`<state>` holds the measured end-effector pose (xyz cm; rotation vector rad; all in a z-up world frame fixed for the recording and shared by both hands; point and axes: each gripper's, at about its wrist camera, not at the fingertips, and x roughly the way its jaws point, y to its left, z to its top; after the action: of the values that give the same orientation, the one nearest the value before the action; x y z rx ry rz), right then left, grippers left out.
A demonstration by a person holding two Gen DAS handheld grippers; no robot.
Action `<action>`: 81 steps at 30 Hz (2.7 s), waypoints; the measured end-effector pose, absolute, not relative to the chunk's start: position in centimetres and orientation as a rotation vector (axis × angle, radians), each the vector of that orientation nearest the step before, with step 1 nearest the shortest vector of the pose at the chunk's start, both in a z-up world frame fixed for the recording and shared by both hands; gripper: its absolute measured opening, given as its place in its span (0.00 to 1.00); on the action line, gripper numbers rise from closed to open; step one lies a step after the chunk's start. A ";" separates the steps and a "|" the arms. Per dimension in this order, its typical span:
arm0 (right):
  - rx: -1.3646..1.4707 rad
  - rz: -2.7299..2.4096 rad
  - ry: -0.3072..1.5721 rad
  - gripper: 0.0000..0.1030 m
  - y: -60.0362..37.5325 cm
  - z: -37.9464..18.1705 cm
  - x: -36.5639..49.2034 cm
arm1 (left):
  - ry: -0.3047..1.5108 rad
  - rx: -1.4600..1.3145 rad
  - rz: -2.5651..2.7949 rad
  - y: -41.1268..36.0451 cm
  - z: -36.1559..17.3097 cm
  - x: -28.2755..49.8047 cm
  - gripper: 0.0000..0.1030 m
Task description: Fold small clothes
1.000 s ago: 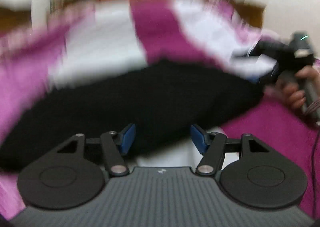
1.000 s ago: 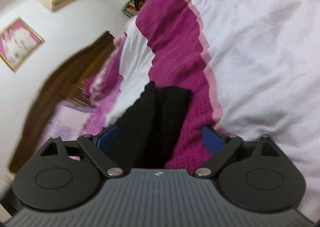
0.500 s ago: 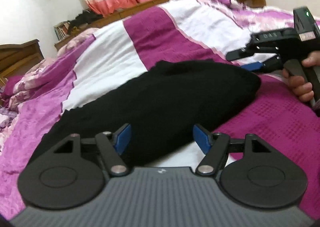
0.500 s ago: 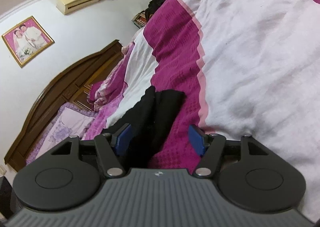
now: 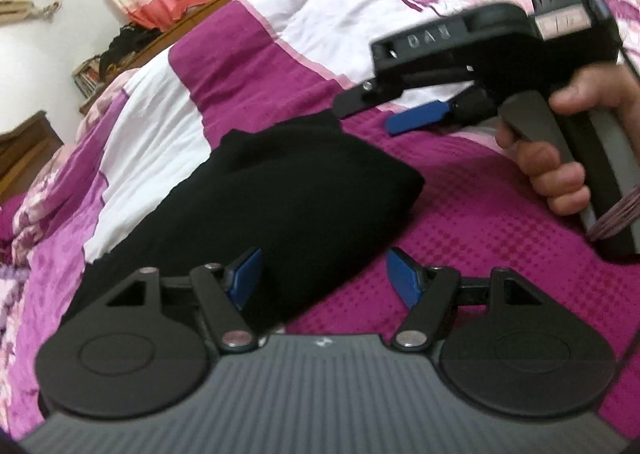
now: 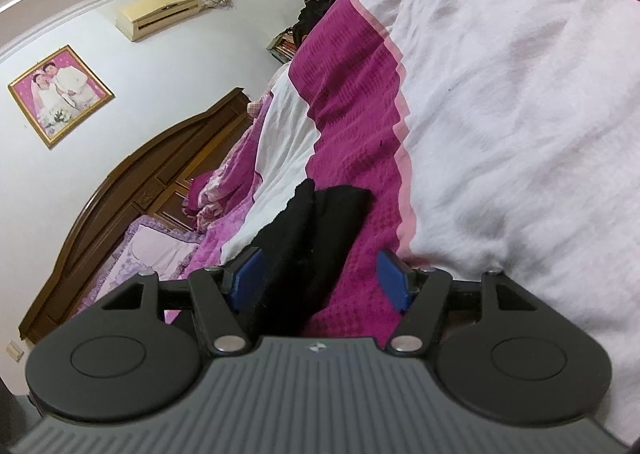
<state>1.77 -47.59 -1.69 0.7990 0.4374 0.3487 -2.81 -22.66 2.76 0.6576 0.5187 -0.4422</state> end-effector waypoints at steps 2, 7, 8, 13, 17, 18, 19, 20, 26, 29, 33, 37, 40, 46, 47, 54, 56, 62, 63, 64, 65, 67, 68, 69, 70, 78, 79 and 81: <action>0.802 0.351 0.436 0.68 -47.7 -1.7 1.8 | 0.486 0.697 -0.430 -23.1 1.9 -2.6 0.70; 0.803 0.352 0.435 0.68 -47.6 -1.7 1.8 | 0.431 0.692 -0.399 -23.5 0.9 -2.4 0.69; 0.803 0.352 0.435 0.68 -47.6 -1.7 1.8 | 0.424 0.683 -0.396 -23.5 0.9 -2.4 0.69; 0.811 0.358 0.429 0.68 -47.7 -1.7 1.8 | 0.422 0.664 -0.366 -23.7 0.4 -2.3 0.13; 0.814 0.359 0.429 0.68 -47.8 -1.8 1.8 | 0.412 0.669 -0.362 -23.7 0.5 -2.2 0.12; 0.815 0.359 0.429 0.68 -47.8 -1.8 1.8 | 0.411 0.667 -0.365 -23.7 0.5 -2.2 0.12; 0.815 0.359 0.429 0.68 -47.9 -1.8 1.8 | 0.412 0.662 -0.368 -23.6 0.5 -2.2 0.12; 0.816 0.359 0.429 0.68 -47.9 -1.9 1.8 | 0.414 0.654 -0.373 -23.5 0.6 -2.1 0.12; 0.814 0.355 0.431 0.68 -47.9 -1.9 1.9 | 0.391 0.601 -0.383 -22.8 -0.2 -2.2 0.12; 0.812 0.357 0.434 0.69 -48.0 -1.9 1.9 | 0.371 0.603 -0.371 -22.9 -0.5 -2.6 0.13; 0.796 0.349 0.462 0.70 -47.6 -1.9 2.3 | 0.373 0.611 -0.370 -23.1 -0.7 -2.6 0.12; 0.680 0.288 0.523 0.70 -45.9 -0.7 2.9 | 0.351 0.661 -0.346 -23.8 -1.3 -3.0 0.12; 0.688 0.252 0.543 0.71 -45.5 -0.3 3.5 | 0.344 0.674 -0.340 -23.9 -1.4 -3.2 0.12; 0.796 0.304 0.559 1.00 -45.0 0.4 6.1 | 0.354 0.655 -0.348 -23.7 -1.3 -3.1 0.12; 0.760 0.299 0.581 1.00 -44.4 0.5 6.6 | 0.358 0.644 -0.352 -23.5 -1.2 -3.0 0.12; 0.692 0.167 0.596 0.43 -42.9 -0.6 7.6 | 0.367 0.621 -0.362 -23.3 -0.8 -2.9 0.12; 0.744 0.199 0.602 0.43 -43.5 -0.9 7.6 | 0.367 0.625 -0.364 -23.4 -0.8 -2.9 0.12; 0.862 0.300 0.608 0.44 -44.3 -1.7 9.0 | 0.375 0.601 -0.374 -23.1 -0.6 -2.8 0.12; 0.858 0.312 0.610 0.43 -44.0 -1.7 9.2 | 0.383 0.584 -0.383 -22.9 -0.5 -2.7 0.12; 0.851 0.326 0.607 0.33 -43.8 -1.6 9.2 | 0.390 0.567 -0.393 -22.7 -0.3 -2.6 0.12; 0.830 0.327 0.609 0.24 -43.5 -1.5 9.2 | 0.398 0.541 -0.406 -22.3 0.0 -2.4 0.12; 0.787 0.303 0.604 0.16 -42.8 -1.1 9.1 | 0.406 0.494 -0.423 -21.7 0.7 -2.2 0.12; 0.780 0.298 0.585 0.16 -42.7 -0.9 8.9 | 0.409 0.465 -0.426 -21.4 1.3 -2.1 0.12; 0.776 0.295 0.572 0.15 -42.7 -0.8 8.8 | 0.409 0.449 -0.428 -21.2 1.7 -2.1 0.12; 0.776 0.293 0.558 0.15 -42.7 -0.6 8.6 | 0.405 0.429 -0.428 -21.0 2.3 -2.0 0.12; 0.762 0.206 0.542 0.14 -40.4 2.6 7.9 | 0.360 0.313 -0.437 -16.4 7.5 -1.1 0.12; 0.760 0.204 0.531 0.15 -39.9 3.2 7.6 | 0.349 0.308 -0.435 -15.7 8.0 -1.0 0.12; 0.759 0.204 0.504 0.14 -38.6 4.7 7.0 | 0.336 0.304 -0.433 -14.0 8.9 -0.9 0.12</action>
<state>7.00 -38.57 4.71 0.7586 0.5037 0.2045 -0.87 -14.03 8.90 0.3044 0.3359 -0.4325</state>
